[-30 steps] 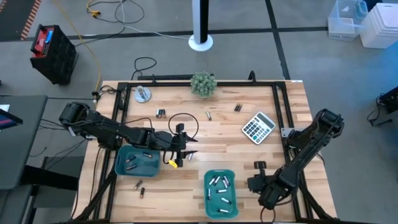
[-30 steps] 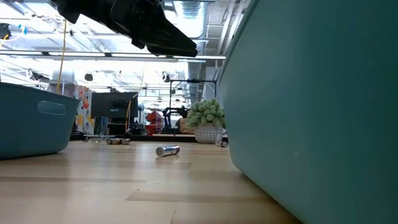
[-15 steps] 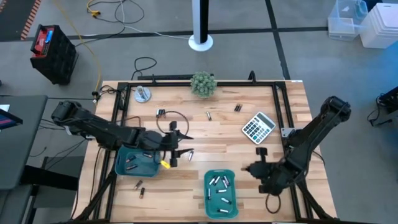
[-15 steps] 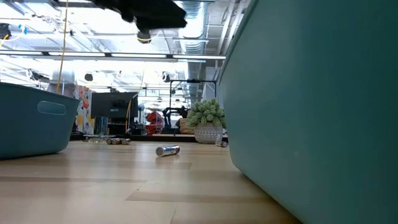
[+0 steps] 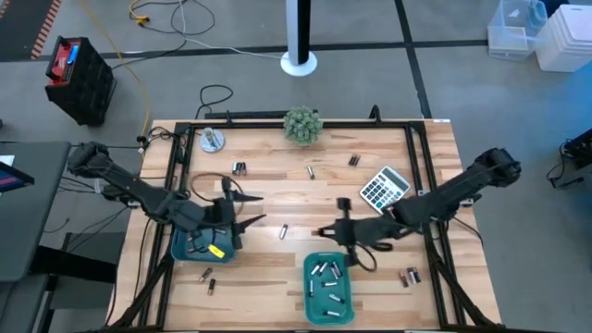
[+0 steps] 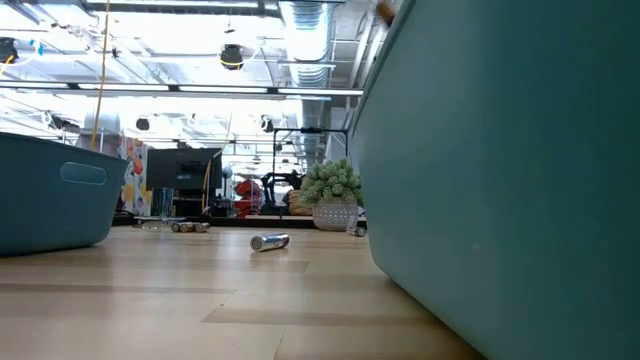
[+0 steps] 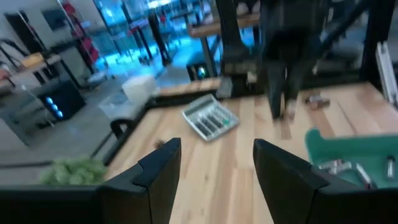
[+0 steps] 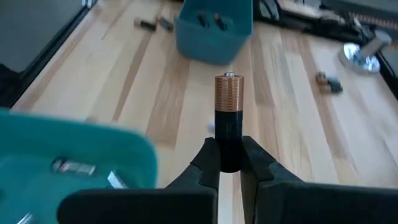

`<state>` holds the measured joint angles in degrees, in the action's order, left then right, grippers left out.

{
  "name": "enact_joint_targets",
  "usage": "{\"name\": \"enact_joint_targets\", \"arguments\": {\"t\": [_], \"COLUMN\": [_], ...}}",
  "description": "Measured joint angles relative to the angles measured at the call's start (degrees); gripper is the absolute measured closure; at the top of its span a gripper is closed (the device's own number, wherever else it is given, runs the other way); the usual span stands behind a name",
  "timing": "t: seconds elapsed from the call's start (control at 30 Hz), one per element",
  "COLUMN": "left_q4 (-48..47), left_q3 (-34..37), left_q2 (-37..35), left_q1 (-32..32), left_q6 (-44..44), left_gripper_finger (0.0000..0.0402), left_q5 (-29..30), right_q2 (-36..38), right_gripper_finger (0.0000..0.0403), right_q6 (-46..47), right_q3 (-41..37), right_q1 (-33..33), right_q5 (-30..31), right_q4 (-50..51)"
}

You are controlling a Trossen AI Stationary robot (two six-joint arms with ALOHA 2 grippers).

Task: Sort batteries
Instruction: Put the black battery into the blue bin

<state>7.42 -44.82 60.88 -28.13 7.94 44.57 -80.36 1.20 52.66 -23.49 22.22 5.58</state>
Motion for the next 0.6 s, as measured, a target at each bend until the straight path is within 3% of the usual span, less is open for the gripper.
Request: {"name": "enact_joint_targets", "arguments": {"t": [0.27,0.6], "left_q4": [-1.5,-7.3], "left_q3": [0.0,0.0], "left_q2": [-9.2,-18.4], "left_q1": [0.3,0.3], "left_q6": [1.3,-0.6], "left_gripper_finger": [0.0205,0.0205], "left_q5": [-0.7,-0.8], "right_q2": [-11.6,-30.5], "right_gripper_finger": [0.037,0.037], "right_q6": [-6.6,-11.0], "right_q3": [4.1,24.4], "right_q1": [7.7,11.6], "right_q5": [-7.7,-15.1], "right_q4": [-15.4,-19.7]}}
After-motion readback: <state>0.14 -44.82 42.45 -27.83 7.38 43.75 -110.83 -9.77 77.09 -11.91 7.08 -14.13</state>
